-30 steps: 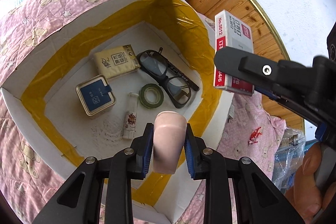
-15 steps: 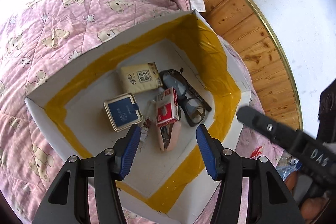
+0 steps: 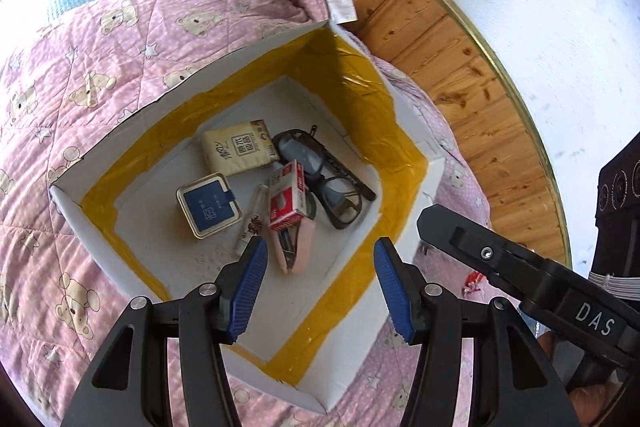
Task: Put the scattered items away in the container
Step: 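Move both open grippers away from the box toward the charger and red toy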
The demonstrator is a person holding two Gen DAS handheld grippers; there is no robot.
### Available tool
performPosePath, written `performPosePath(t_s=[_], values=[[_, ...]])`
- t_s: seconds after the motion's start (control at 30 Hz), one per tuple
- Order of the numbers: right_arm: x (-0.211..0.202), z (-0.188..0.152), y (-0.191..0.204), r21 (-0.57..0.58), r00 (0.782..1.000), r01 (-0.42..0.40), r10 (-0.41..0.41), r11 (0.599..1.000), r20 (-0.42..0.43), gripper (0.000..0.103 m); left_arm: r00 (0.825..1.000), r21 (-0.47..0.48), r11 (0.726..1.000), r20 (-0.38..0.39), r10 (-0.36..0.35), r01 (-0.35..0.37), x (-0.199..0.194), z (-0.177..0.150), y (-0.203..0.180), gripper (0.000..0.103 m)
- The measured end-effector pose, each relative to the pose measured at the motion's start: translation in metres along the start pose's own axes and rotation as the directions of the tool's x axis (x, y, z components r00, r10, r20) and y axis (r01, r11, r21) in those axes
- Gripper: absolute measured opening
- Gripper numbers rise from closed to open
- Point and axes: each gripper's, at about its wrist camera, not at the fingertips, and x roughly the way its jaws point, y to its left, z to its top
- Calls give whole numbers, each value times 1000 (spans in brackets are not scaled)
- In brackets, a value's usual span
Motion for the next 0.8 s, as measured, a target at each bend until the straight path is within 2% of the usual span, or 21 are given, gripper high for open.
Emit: performPosePath(t_s=[0.37, 0.8], values=[[-37, -26, -10, 52, 998, -30, 27, 998, 58, 50, 1000, 80, 997, 12, 6, -7, -22, -17, -28, 57], [-79, -69, -46, 164, 989, -75, 53, 984, 135, 50, 1000, 202, 979, -8, 16, -14, -37, -50, -74, 57]])
